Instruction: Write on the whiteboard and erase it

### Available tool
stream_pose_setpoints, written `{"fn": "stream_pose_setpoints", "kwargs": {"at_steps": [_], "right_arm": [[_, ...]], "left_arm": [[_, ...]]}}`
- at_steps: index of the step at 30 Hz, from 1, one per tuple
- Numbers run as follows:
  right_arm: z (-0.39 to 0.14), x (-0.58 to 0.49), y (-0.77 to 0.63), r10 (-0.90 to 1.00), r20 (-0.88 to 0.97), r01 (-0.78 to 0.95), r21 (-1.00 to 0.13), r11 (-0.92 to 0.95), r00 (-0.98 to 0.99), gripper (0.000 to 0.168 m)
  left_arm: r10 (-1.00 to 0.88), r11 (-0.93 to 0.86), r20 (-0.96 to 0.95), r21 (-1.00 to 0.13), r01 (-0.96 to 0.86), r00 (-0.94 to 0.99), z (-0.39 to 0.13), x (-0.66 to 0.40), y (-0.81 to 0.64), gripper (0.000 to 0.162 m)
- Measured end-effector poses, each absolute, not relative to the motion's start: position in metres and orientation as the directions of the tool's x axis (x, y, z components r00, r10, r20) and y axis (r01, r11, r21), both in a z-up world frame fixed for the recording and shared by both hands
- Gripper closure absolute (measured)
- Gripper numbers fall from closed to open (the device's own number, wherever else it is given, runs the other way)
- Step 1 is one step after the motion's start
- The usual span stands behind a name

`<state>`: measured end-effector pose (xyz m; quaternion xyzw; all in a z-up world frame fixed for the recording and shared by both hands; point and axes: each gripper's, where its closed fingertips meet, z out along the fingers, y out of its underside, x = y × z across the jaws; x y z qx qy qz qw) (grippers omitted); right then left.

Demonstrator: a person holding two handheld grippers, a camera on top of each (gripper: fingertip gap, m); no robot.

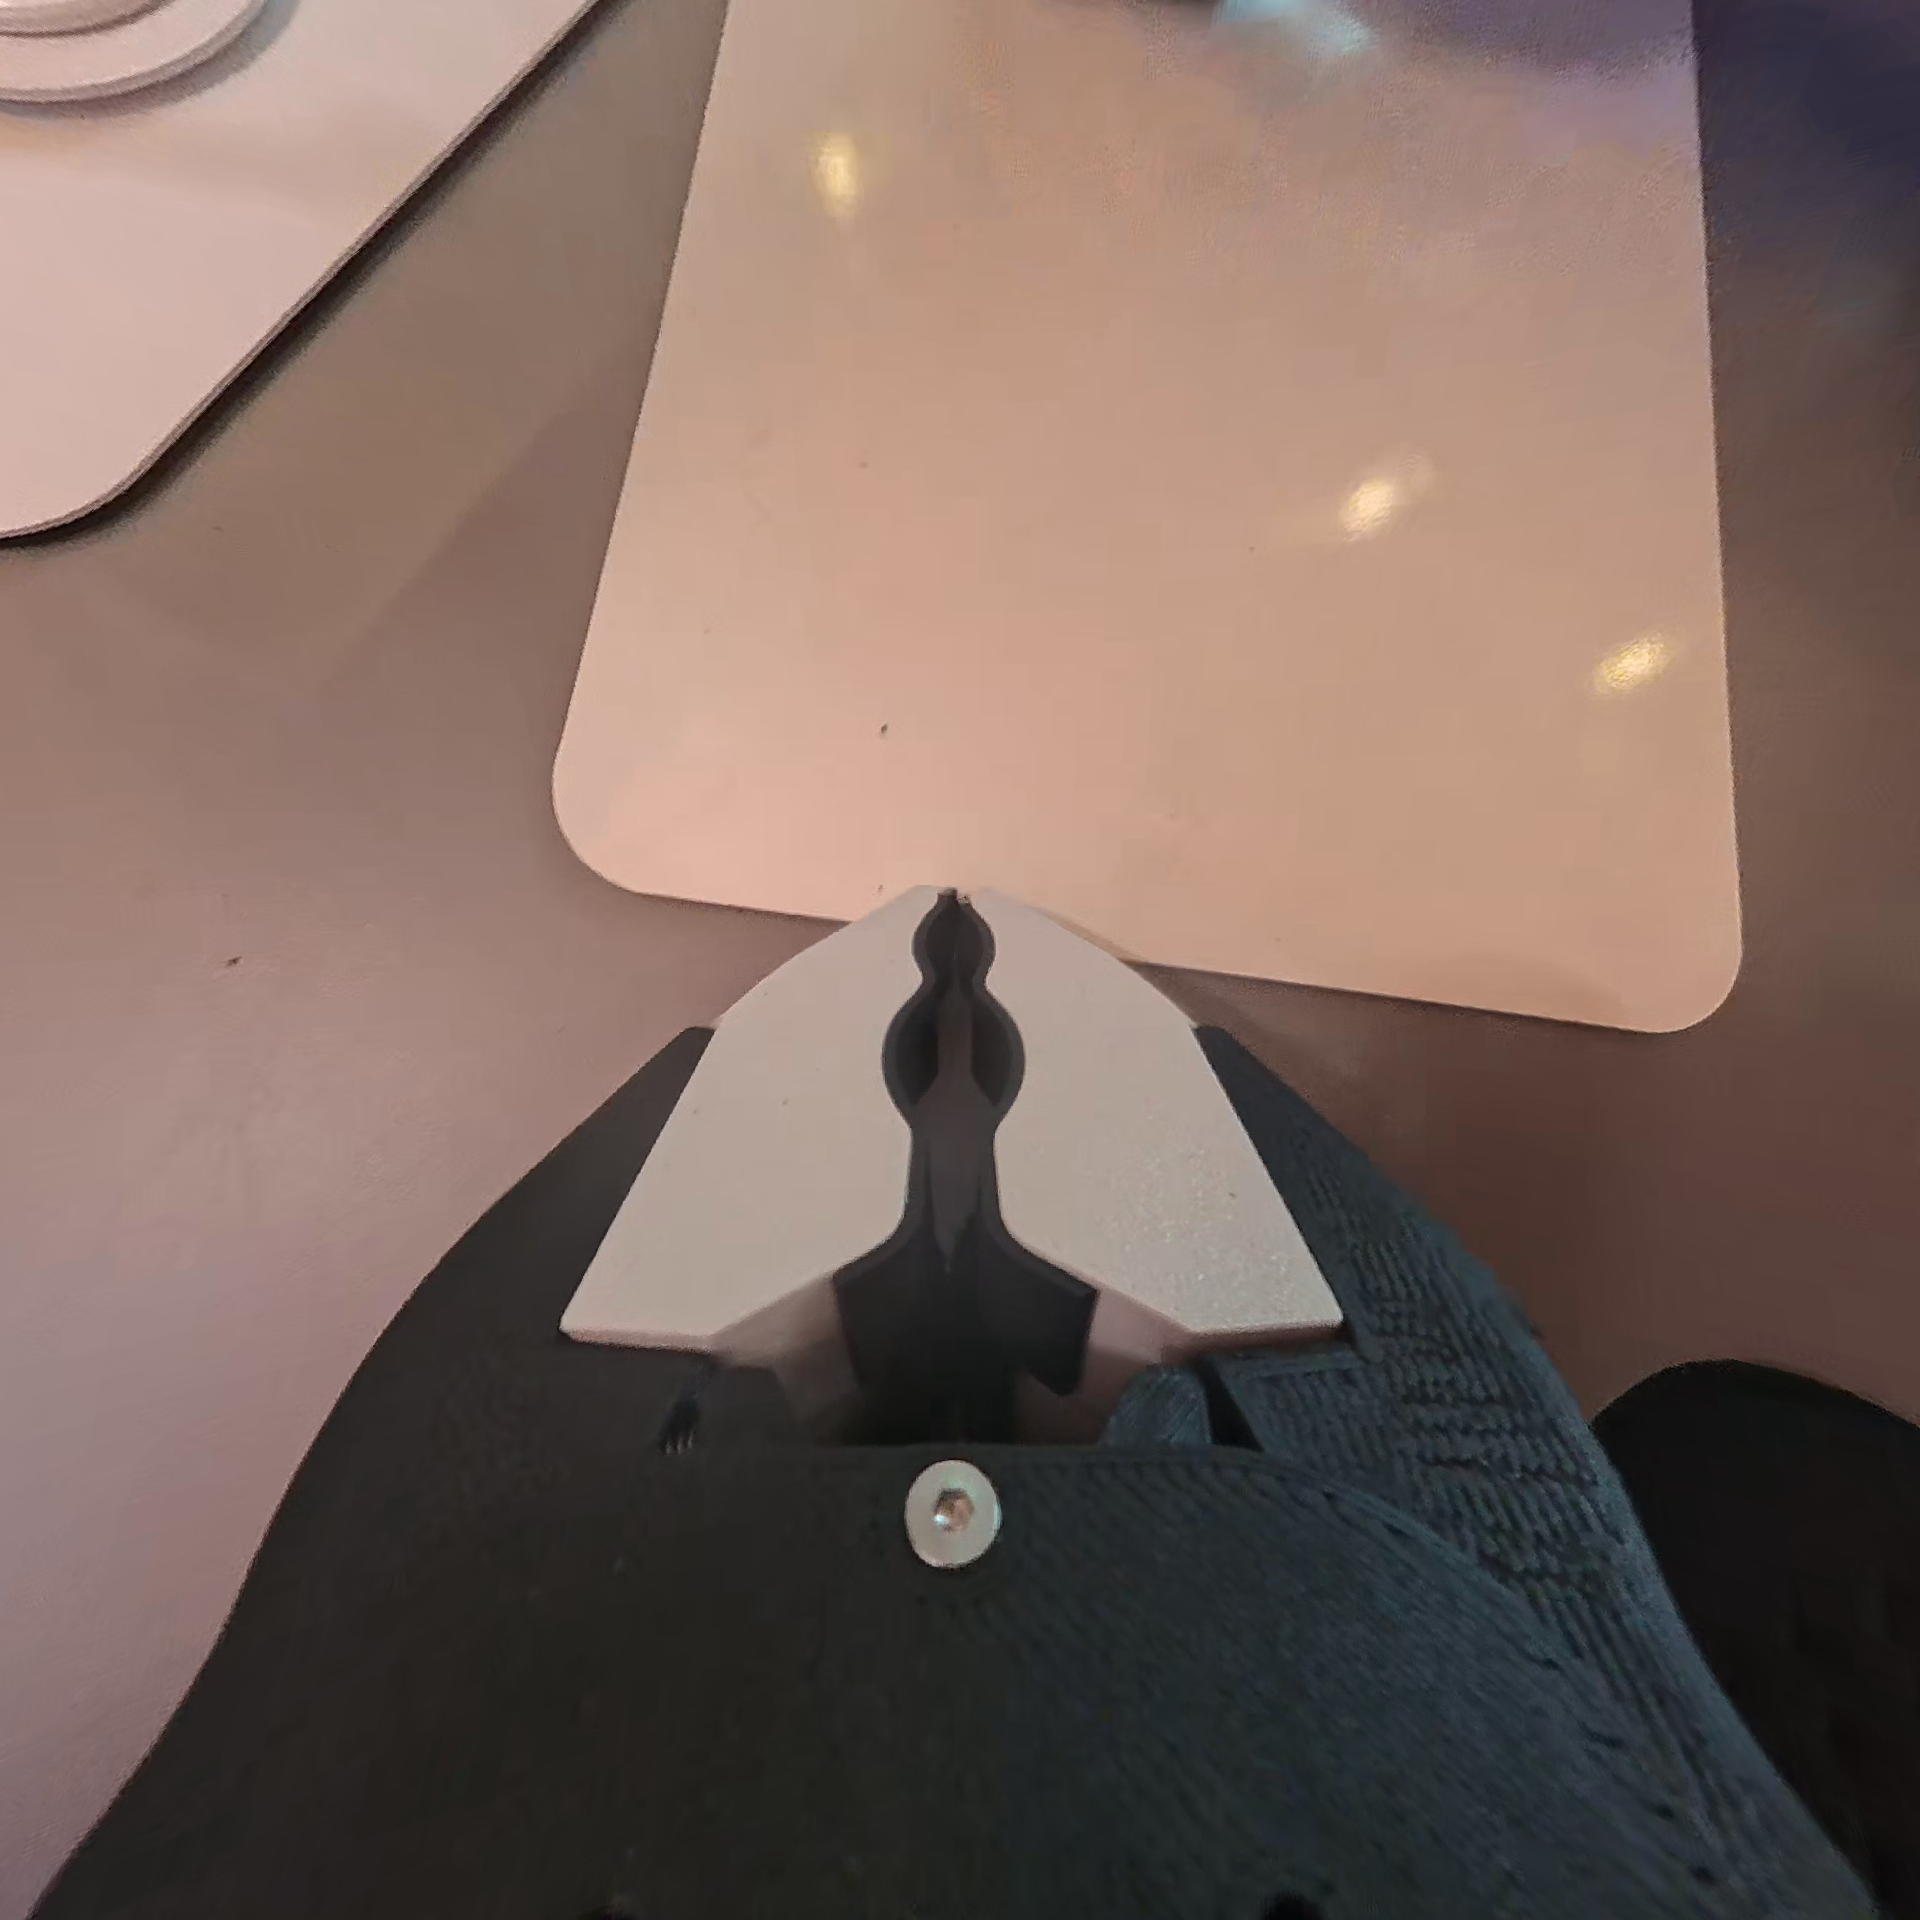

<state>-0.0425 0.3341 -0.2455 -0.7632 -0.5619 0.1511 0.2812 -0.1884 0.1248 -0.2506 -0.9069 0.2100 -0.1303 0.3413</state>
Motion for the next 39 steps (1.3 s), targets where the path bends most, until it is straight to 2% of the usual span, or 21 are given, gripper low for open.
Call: {"fn": "stream_pose_setpoints", "kwargs": {"at_steps": [1,3,5,9,12,14,17,22,24,32,34,36,39], "right_arm": [[-0.245,-0.026,0.355,0.903,0.065,0.742,-0.596,-0.306,0.425,0.116],[-0.245,-0.022,0.362,0.878,0.094,0.749,-0.570,-0.338,0.468,0.116],[-0.244,-0.059,0.327,0.929,0.104,0.795,-0.556,-0.241,0.355,0.116],[-0.243,-0.165,0.208,0.997,0.076,0.793,-0.608,0.025,0.027,0.116],[-0.242,-0.202,0.152,0.991,0.074,0.773,-0.621,0.132,-0.110,0.116],[-0.243,-0.199,0.146,0.990,0.080,0.785,-0.602,0.144,-0.120,0.116],[-0.242,-0.180,0.141,0.992,0.031,0.763,-0.636,0.115,-0.123,0.116],[-0.242,-0.131,0.111,0.985,0.017,0.772,-0.618,0.145,-0.172,0.116],[-0.242,-0.110,0.097,0.983,0.029,0.783,-0.601,0.160,-0.179,0.116],[-0.238,-0.058,0.056,0.985,0.004,0.751,-0.647,0.132,-0.170,0.116],[-0.213,-0.055,0.095,0.992,0.102,0.705,-0.699,0.120,-0.067,0.116],[-0.172,-0.044,0.177,0.970,0.180,0.633,-0.773,0.036,0.165,0.116],[-0.156,-0.002,0.305,0.861,0.187,0.617,-0.768,-0.172,0.473,0.116]], "left_arm": [[-0.463,-0.683,0.087,-0.670,-0.292,0.882,-0.251,-0.191,0.124,0.160],[-0.451,-0.704,0.086,-0.645,-0.295,0.888,-0.254,-0.197,0.121,0.160],[-0.458,-0.699,0.092,-0.652,-0.294,0.884,-0.253,-0.197,0.122,0.161],[-0.461,-0.689,0.059,-0.653,-0.315,0.886,-0.253,-0.197,0.122,0.161],[-0.454,-0.695,0.085,-0.657,-0.292,0.887,-0.253,-0.197,0.122,0.161],[-0.465,-0.692,0.085,-0.655,-0.302,0.881,-0.253,-0.196,0.120,0.161],[-0.498,-0.689,0.115,-0.655,-0.311,0.859,-0.253,-0.185,0.117,0.161],[-0.470,-0.677,0.004,-0.643,-0.358,0.883,-0.253,-0.194,0.121,0.161],[-0.477,-0.681,0.025,-0.642,-0.352,0.879,-0.253,-0.192,0.120,0.161],[-0.480,-0.677,0.004,-0.638,-0.367,0.877,-0.253,-0.187,0.120,0.162],[-0.478,-0.678,0.005,-0.638,-0.365,0.879,-0.253,-0.187,0.119,0.162],[-0.477,-0.679,0.007,-0.638,-0.363,0.879,-0.252,-0.187,0.120,0.161],[-0.464,-0.678,-0.015,-0.637,-0.366,0.886,-0.252,-0.191,0.121,0.162]]}}
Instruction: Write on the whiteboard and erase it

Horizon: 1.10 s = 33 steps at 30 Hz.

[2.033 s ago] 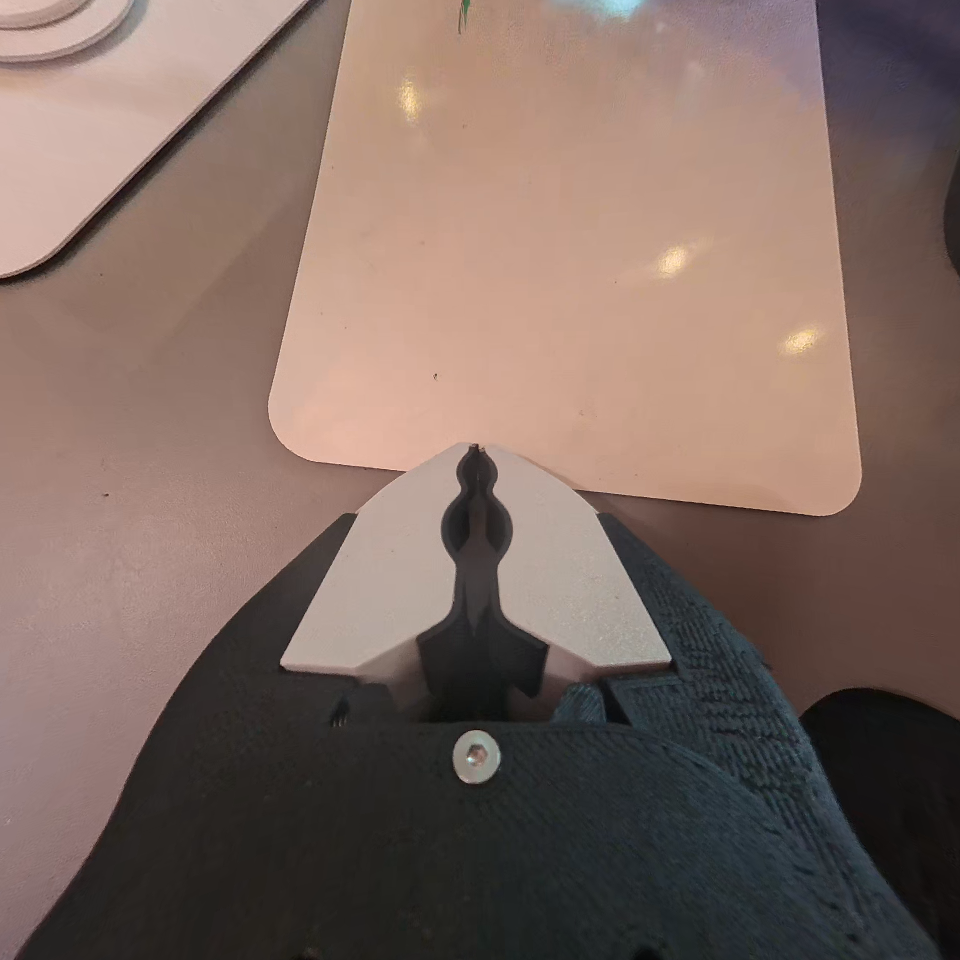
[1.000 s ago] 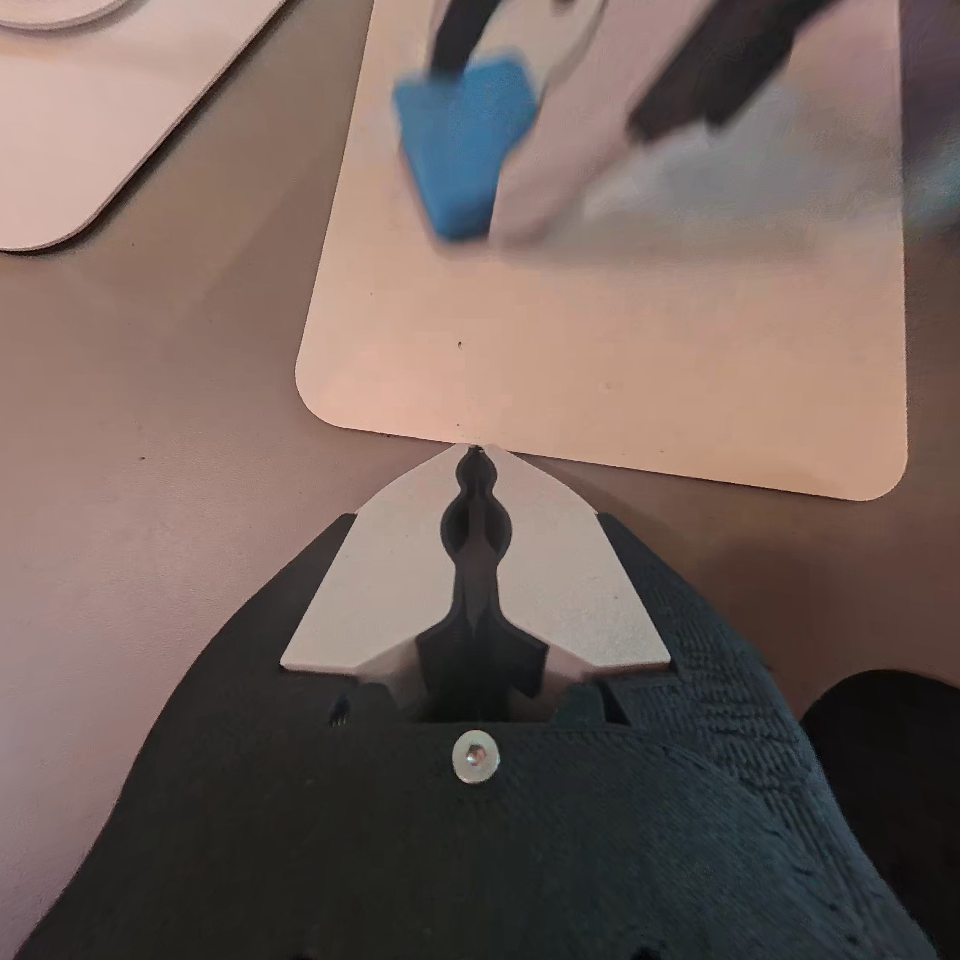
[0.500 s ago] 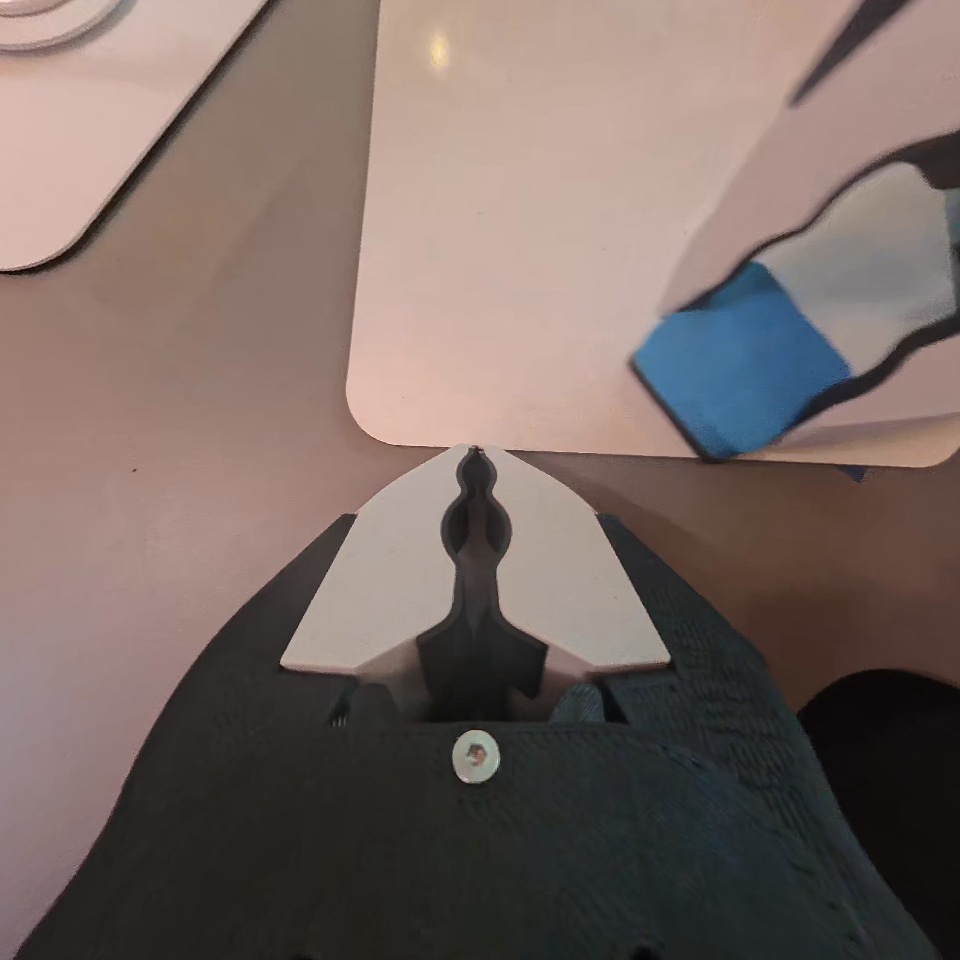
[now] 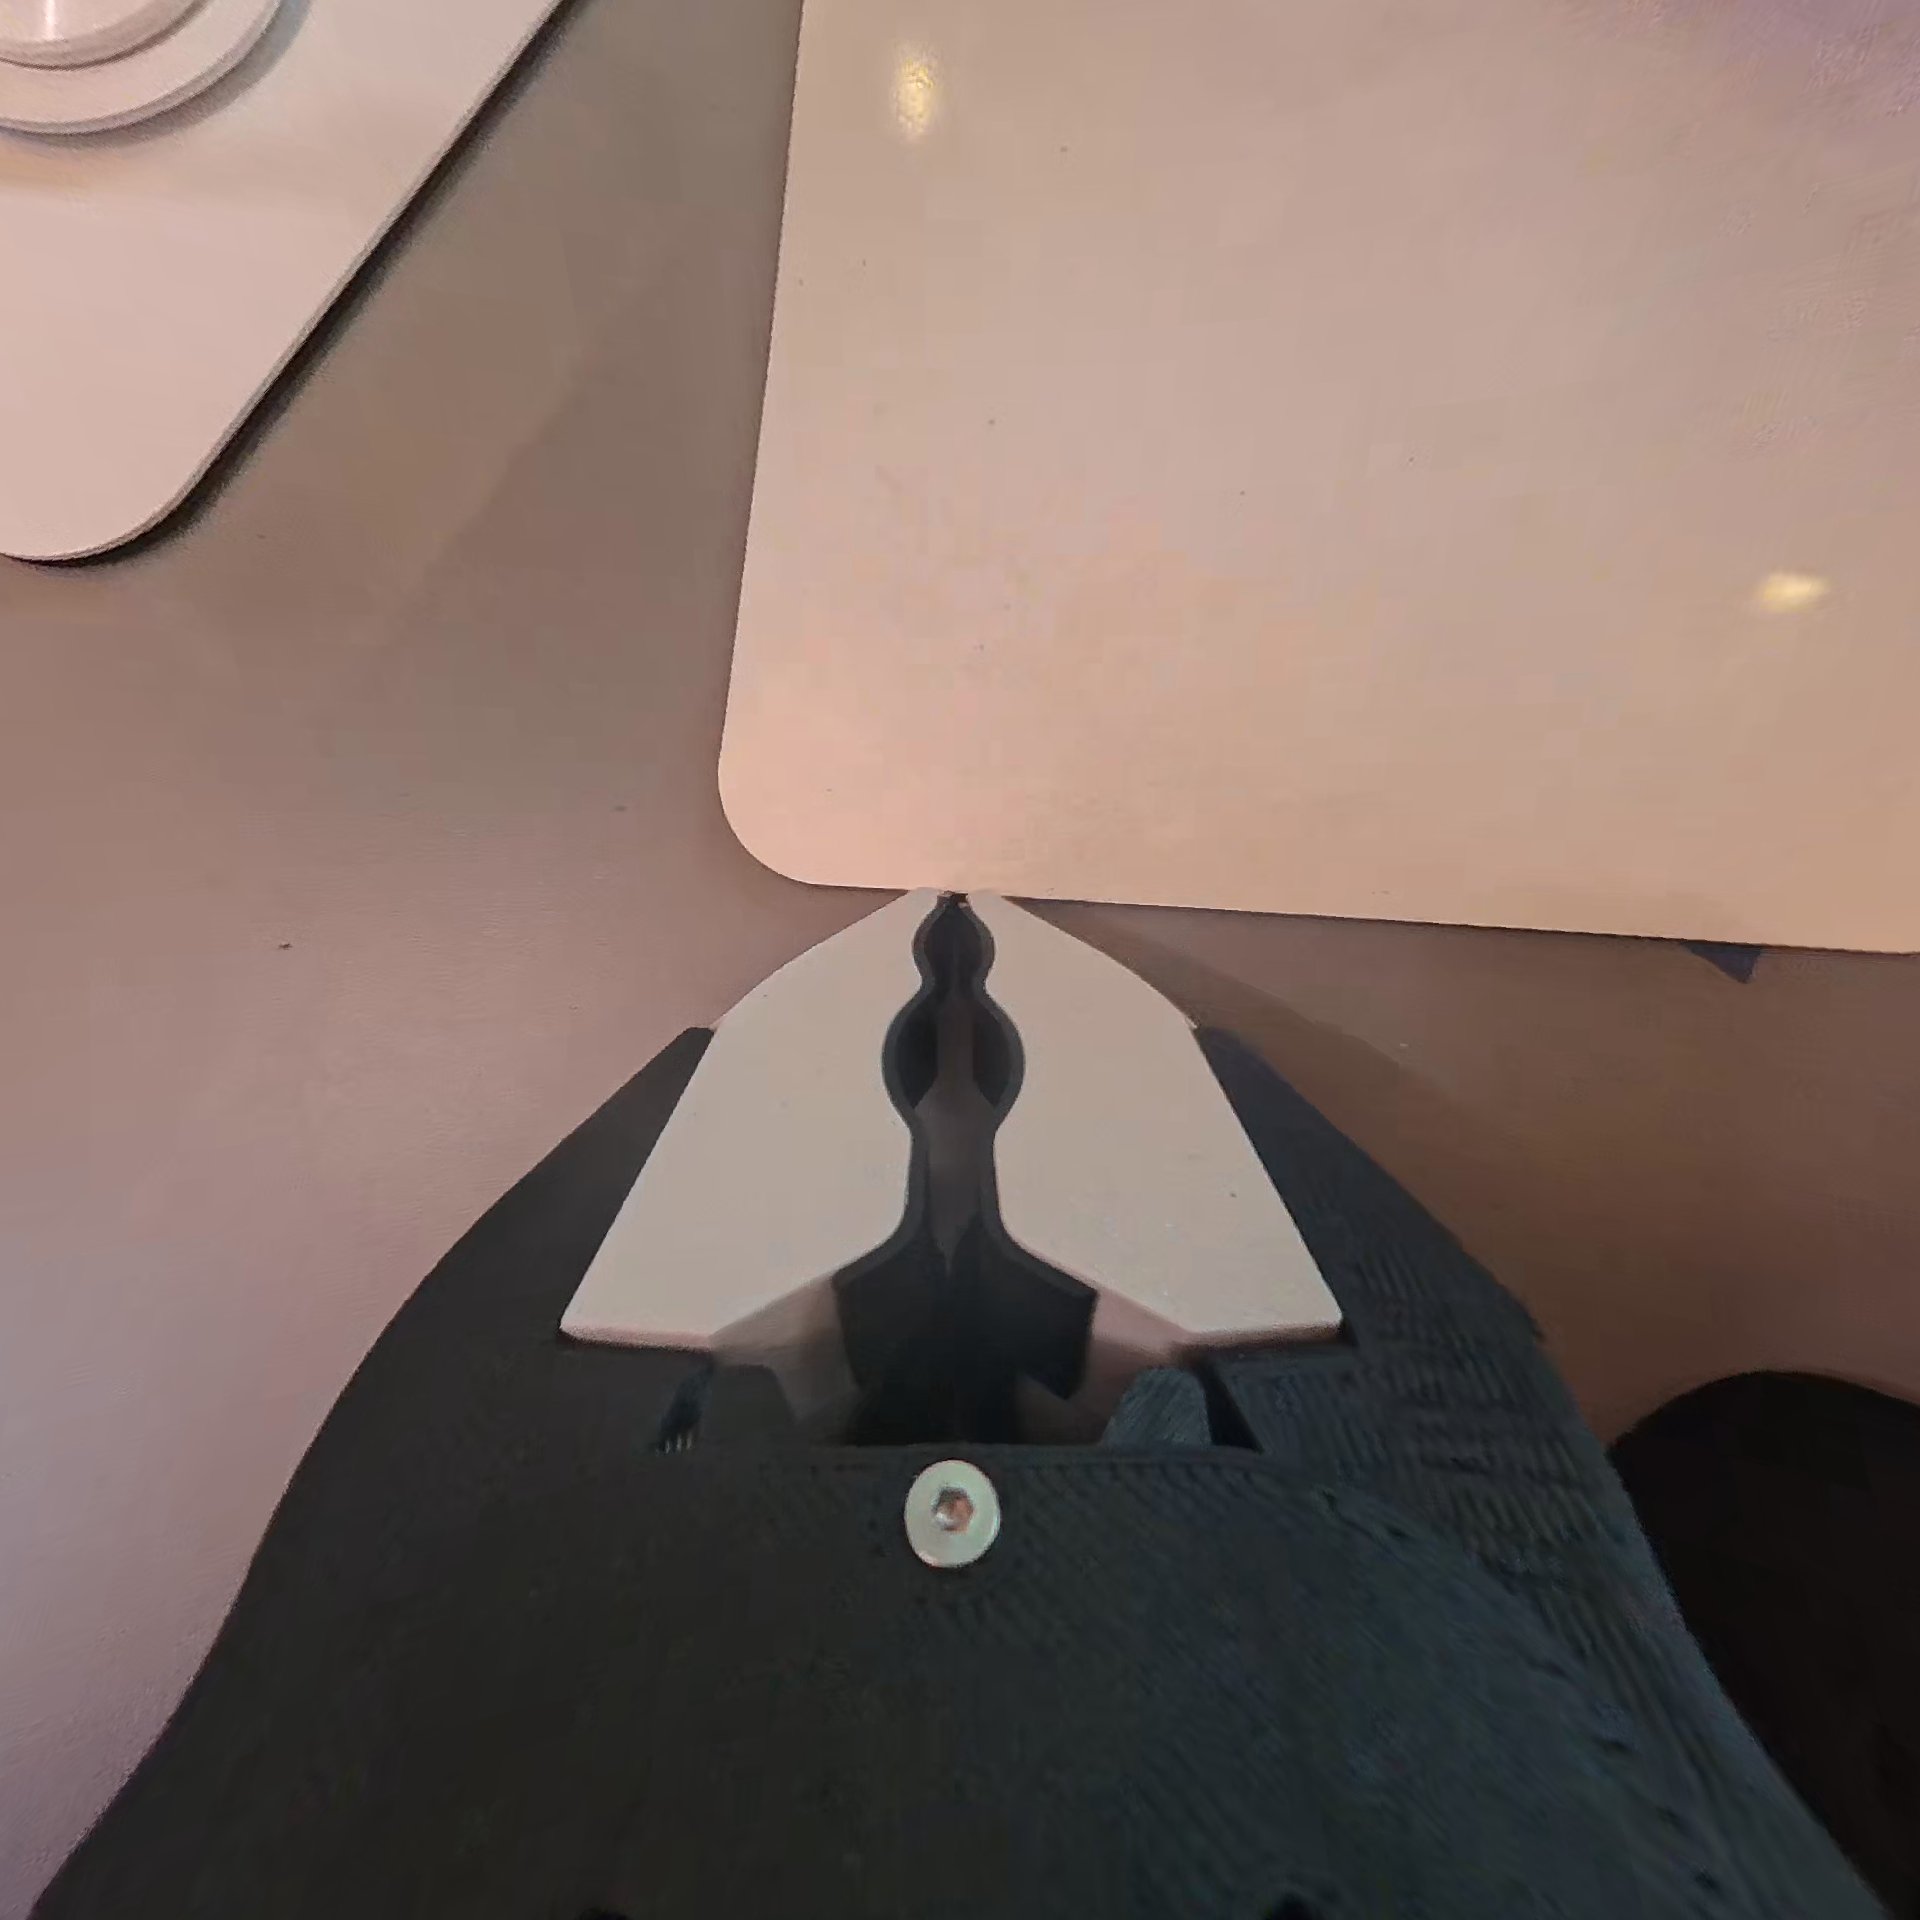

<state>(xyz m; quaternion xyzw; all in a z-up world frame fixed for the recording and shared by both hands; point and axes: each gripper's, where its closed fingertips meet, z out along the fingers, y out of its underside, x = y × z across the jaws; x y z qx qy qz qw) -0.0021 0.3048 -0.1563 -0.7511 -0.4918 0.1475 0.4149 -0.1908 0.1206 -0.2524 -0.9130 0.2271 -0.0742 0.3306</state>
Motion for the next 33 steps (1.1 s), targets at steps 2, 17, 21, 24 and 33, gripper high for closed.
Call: {"fn": "stream_pose_setpoints", "kwargs": {"at_steps": [2,17,21,24,33], "right_arm": [[-0.171,0.021,0.366,0.770,0.182,0.592,-0.752,-0.292,0.611,0.116],[-0.212,0.028,0.403,0.714,0.071,0.534,-0.717,-0.449,0.696,0.085],[-0.181,0.011,0.388,0.753,0.099,0.525,-0.775,-0.352,0.651,0.084],[-0.168,0.001,0.378,0.777,0.102,0.513,-0.802,-0.306,0.621,0.086],[-0.167,0.002,0.368,0.789,0.145,0.523,-0.816,-0.246,0.597,0.092]], "left_arm": [[-0.456,-0.679,-0.015,-0.641,-0.359,0.890,-0.252,-0.192,0.121,0.161],[-0.395,-0.542,-0.024,-0.801,-0.254,0.918,-0.116,-0.209,0.019,0.109],[-0.145,-0.424,-0.106,-0.891,-0.159,0.984,-0.055,-0.274,-0.041,0.106],[0.145,-0.488,-0.137,-0.871,-0.050,0.980,-0.061,-0.349,-0.084,0.106],[0.232,-0.710,0.061,-0.671,0.212,0.971,-0.180,-0.399,-0.108,0.108]]}}
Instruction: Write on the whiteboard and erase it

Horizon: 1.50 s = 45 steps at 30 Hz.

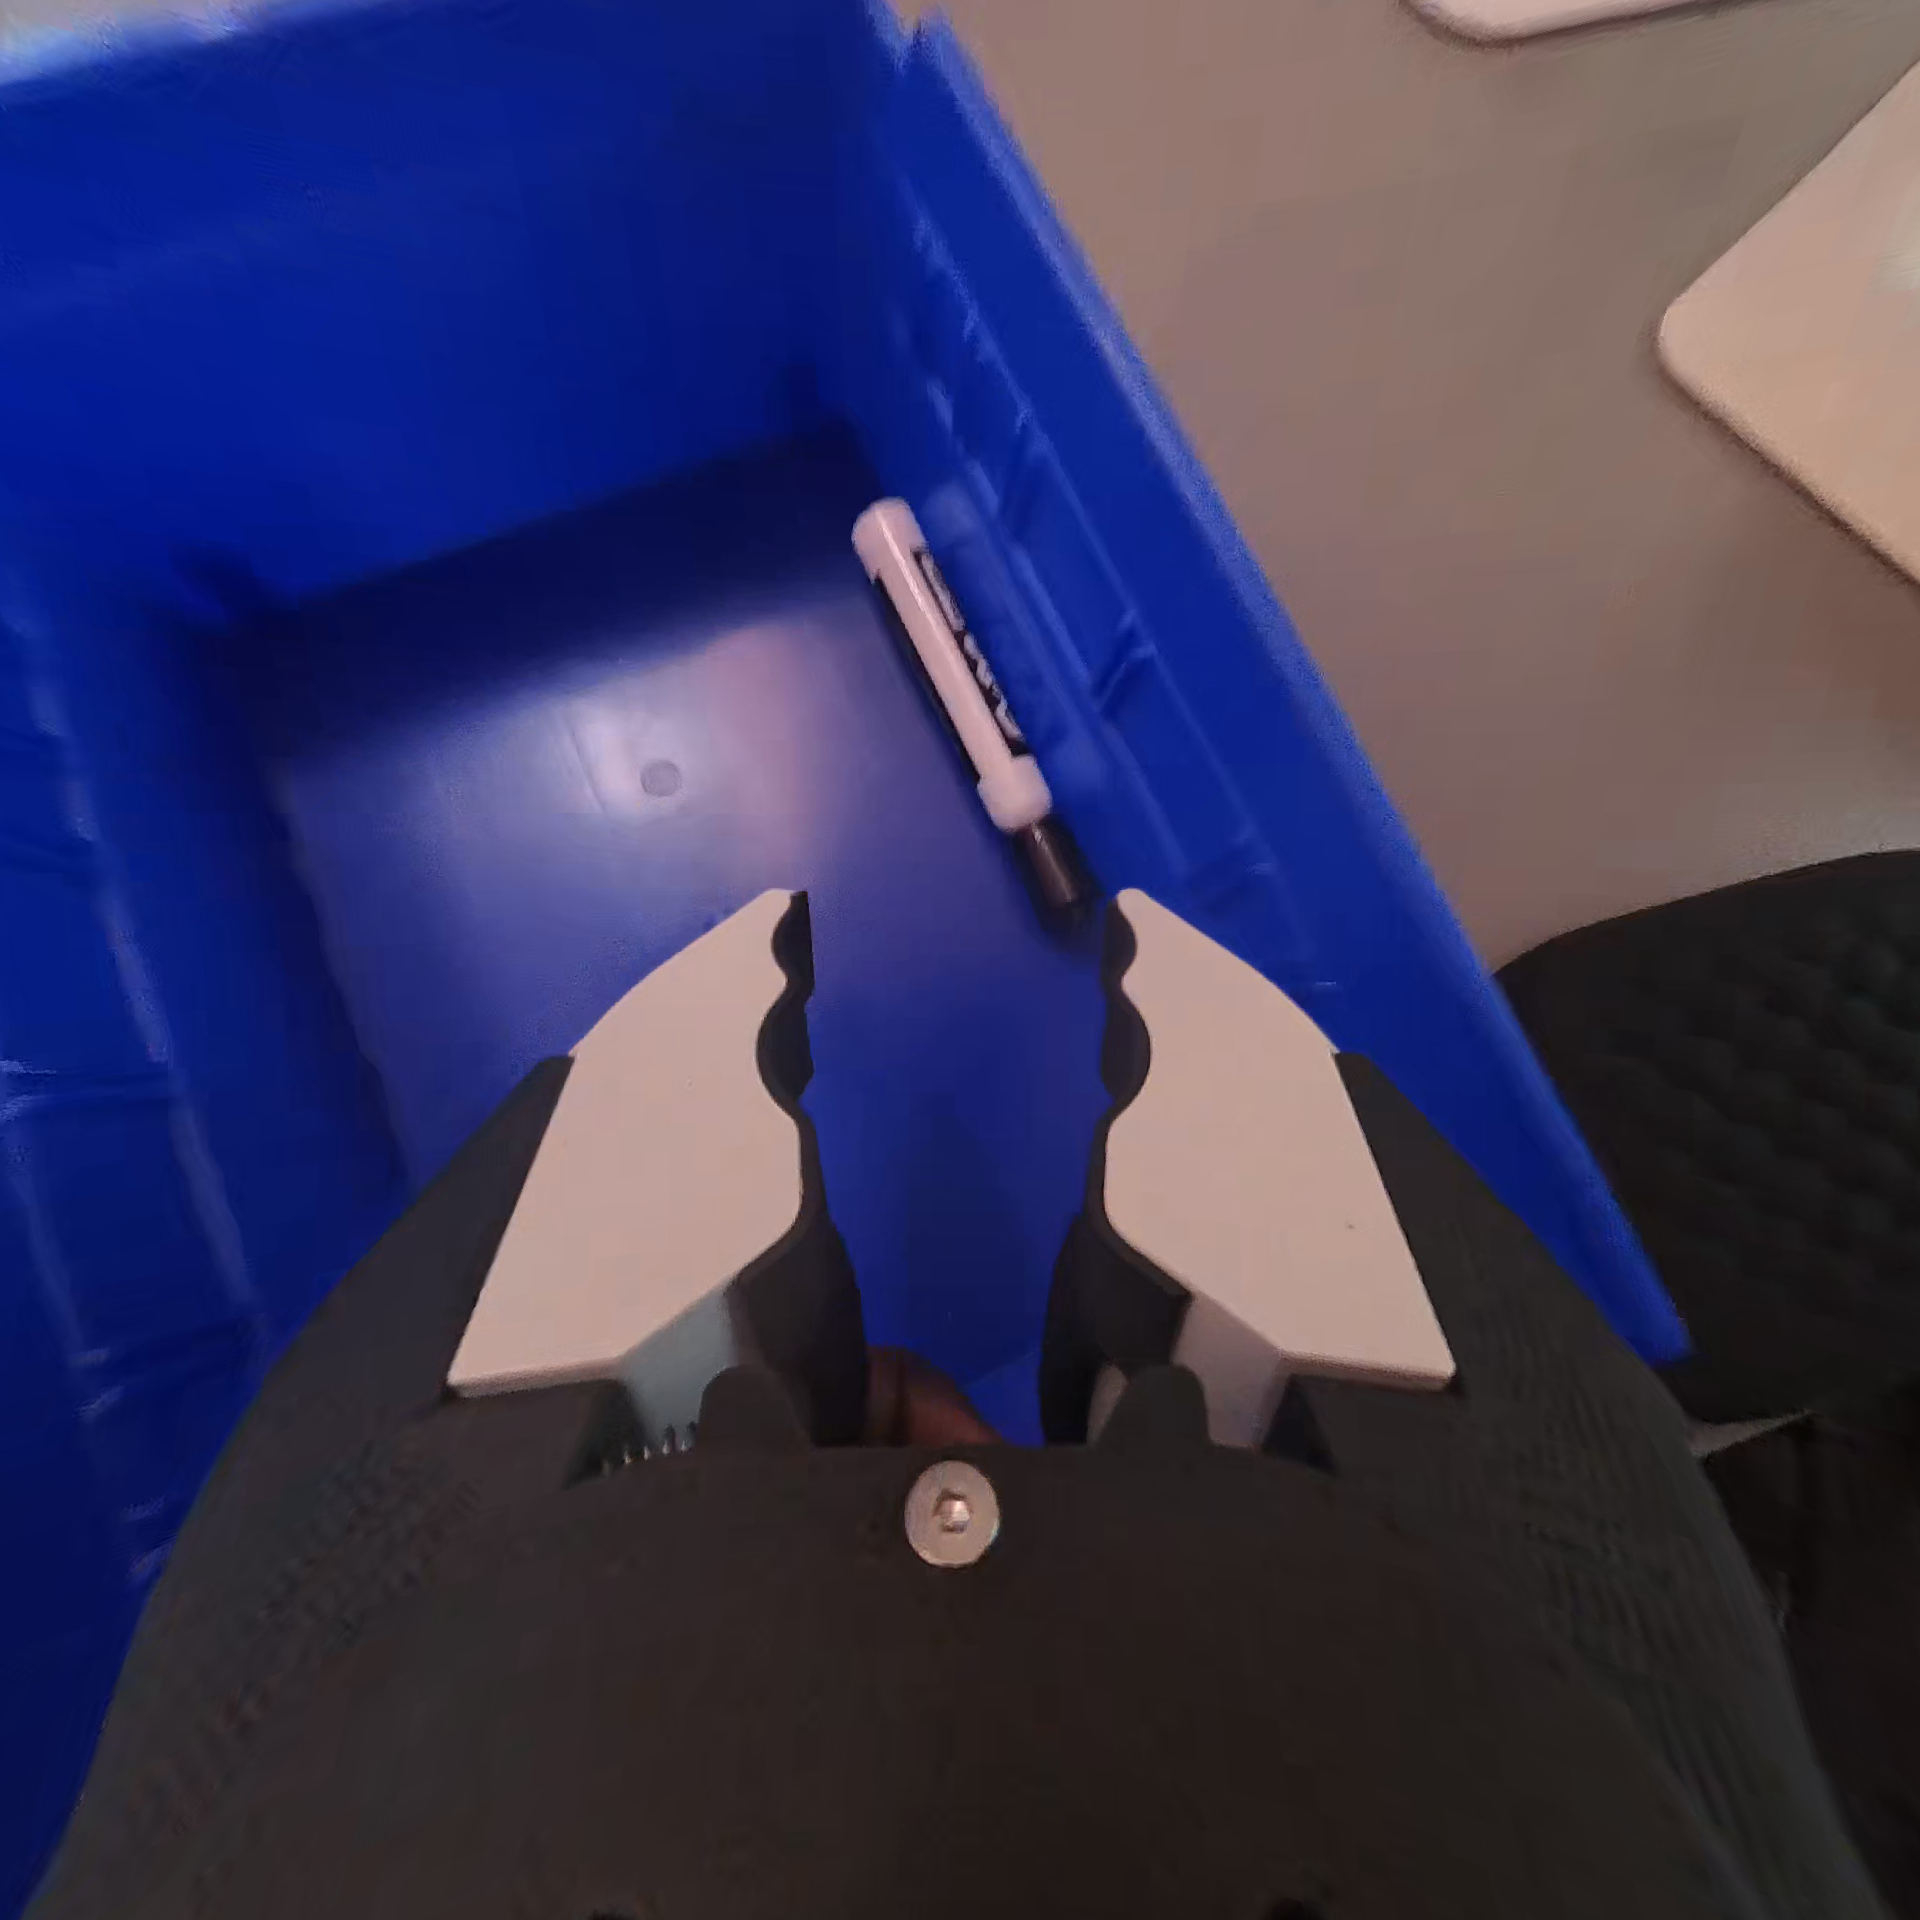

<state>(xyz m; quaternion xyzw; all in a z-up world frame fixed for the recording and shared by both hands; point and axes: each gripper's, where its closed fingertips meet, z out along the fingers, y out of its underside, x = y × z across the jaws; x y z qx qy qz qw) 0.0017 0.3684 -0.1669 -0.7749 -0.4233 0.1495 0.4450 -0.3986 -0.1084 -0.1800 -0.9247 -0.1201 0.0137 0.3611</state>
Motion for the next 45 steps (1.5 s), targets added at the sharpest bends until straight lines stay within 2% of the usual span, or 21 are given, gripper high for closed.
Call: {"fn": "stream_pose_setpoints", "kwargs": {"at_steps": [3,8,12,17,22,25,26,27,30,33,37,40,42,45], "right_arm": [[-0.167,0.009,0.369,0.777,0.148,0.513,-0.822,-0.247,0.611,0.095],[-0.157,0.016,0.365,0.760,0.167,0.498,-0.836,-0.228,0.628,0.102],[-0.149,0.009,0.357,0.761,0.199,0.510,-0.838,-0.194,0.617,0.106],[-0.144,-0.010,0.346,0.781,0.226,0.524,-0.839,-0.148,0.582,0.107],[-0.146,-0.020,0.341,0.795,0.253,0.546,-0.830,-0.115,0.551,0.107],[-0.143,-0.018,0.339,0.796,0.254,0.540,-0.835,-0.106,0.549,0.108],[-0.142,-0.017,0.338,0.797,0.250,0.533,-0.840,-0.105,0.550,0.108],[-0.140,-0.016,0.337,0.797,0.246,0.526,-0.844,-0.104,0.552,0.108],[-0.139,-0.015,0.333,0.802,0.240,0.515,-0.852,-0.096,0.547,0.109],[-0.138,-0.019,0.323,0.826,0.229,0.509,-0.857,-0.080,0.516,0.109],[-0.128,-0.038,0.295,0.892,0.169,0.451,-0.892,-0.043,0.420,0.109],[-0.107,-0.067,0.247,0.968,0.055,0.316,-0.948,-0.027,0.246,0.109],[-0.086,-0.089,0.199,0.999,-0.019,0.201,-0.979,-0.029,0.051,0.109],[-0.053,-0.113,0.119,0.964,-0.070,0.048,-0.997,-0.060,-0.257,0.107]], "left_arm": [[0.199,-0.747,0.089,-0.630,0.210,0.976,-0.204,-0.391,-0.107,0.108],[0.148,-0.742,0.134,-0.640,0.200,0.980,-0.213,-0.378,-0.100,0.109],[0.155,-0.771,0.057,-0.618,0.156,0.986,-0.216,-0.384,-0.096,0.111],[0.129,-0.847,-0.044,-0.525,0.087,0.991,-0.227,-0.392,-0.087,0.116],[0.121,-0.884,-0.052,-0.460,0.084,0.991,-0.245,-0.392,-0.083,0.119],[0.150,-0.880,-0.070,-0.465,0.101,0.986,-0.244,-0.398,-0.083,0.122],[0.149,-0.884,-0.075,-0.458,0.098,0.986,-0.245,-0.399,-0.084,0.124],[0.144,-0.881,-0.065,-0.463,0.098,0.988,-0.245,-0.399,-0.084,0.135],[0.144,-0.876,-0.050,-0.470,0.104,0.988,-0.245,-0.402,-0.085,0.140],[0.204,-0.869,-0.217,-0.488,0.075,0.955,-0.238,-0.426,-0.096,0.144],[0.337,-0.695,-0.325,-0.719,0.001,0.884,-0.186,-0.445,-0.097,0.145],[0.356,-0.463,-0.269,-0.883,-0.081,0.895,-0.129,-0.428,-0.091,0.145],[0.246,-0.242,-0.181,-0.963,-0.121,0.952,-0.087,-0.391,-0.079,0.145],[-0.070,0.033,-0.060,-0.998,-0.058,0.996,-0.039,-0.315,-0.063,0.145]]}}
